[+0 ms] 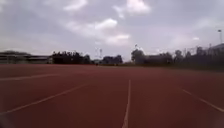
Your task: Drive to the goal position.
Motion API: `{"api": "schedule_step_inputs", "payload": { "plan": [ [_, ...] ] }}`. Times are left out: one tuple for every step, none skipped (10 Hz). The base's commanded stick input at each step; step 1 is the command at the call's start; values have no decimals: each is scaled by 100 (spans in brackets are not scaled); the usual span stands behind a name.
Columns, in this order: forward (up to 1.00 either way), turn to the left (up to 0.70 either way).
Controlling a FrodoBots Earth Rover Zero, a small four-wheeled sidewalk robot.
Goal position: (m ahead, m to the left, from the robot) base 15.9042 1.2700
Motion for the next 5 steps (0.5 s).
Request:
{"api": "schedule_step_inputs", "payload": {
  "plan": [
    [45, -27],
    [45, -27],
    [45, -27],
    [45, -27],
    [45, -27]
  ]
}}
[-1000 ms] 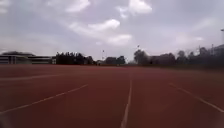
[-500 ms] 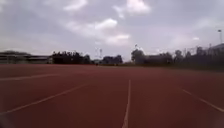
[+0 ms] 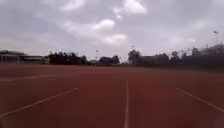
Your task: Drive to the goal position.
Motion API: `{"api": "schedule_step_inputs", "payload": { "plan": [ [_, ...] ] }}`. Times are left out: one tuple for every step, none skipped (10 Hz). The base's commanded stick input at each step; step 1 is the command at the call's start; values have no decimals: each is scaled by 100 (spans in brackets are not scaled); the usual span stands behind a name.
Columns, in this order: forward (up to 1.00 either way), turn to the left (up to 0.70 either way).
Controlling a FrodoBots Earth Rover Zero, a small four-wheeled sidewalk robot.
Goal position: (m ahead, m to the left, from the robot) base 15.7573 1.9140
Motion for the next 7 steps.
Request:
{"api": "schedule_step_inputs", "payload": {
  "plan": [
    [45, -27],
    [45, -27],
    [45, -27],
    [45, -27],
    [45, -27],
    [45, -27],
    [45, -27]
  ]
}}
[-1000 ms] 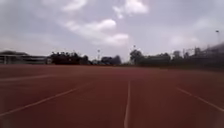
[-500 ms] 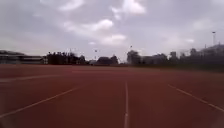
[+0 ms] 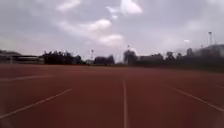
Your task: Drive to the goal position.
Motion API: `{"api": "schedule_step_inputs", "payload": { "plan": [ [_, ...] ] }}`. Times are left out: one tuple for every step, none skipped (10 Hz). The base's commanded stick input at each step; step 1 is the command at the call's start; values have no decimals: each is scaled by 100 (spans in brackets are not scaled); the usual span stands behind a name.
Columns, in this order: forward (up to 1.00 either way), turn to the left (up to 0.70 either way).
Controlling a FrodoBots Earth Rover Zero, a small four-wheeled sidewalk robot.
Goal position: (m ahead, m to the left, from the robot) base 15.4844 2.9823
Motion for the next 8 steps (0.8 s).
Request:
{"api": "schedule_step_inputs", "payload": {
  "plan": [
    [45, -27],
    [45, -27],
    [45, -27],
    [45, 0],
    [45, 0],
    [45, 0],
    [45, 0],
    [45, 0]
  ]
}}
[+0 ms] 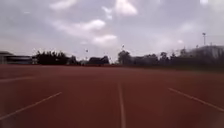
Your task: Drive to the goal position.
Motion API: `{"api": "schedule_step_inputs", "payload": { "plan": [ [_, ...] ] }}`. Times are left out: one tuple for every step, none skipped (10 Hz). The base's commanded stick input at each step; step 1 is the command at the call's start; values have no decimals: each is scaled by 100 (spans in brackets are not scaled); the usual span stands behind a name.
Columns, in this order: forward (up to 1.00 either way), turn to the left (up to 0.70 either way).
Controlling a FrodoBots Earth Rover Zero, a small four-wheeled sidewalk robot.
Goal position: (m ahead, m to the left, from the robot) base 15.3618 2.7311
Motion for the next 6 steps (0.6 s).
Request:
{"api": "schedule_step_inputs", "payload": {
  "plan": [
    [45, 0],
    [45, 0],
    [45, 0],
    [45, 0],
    [45, 0],
    [45, 0]
  ]
}}
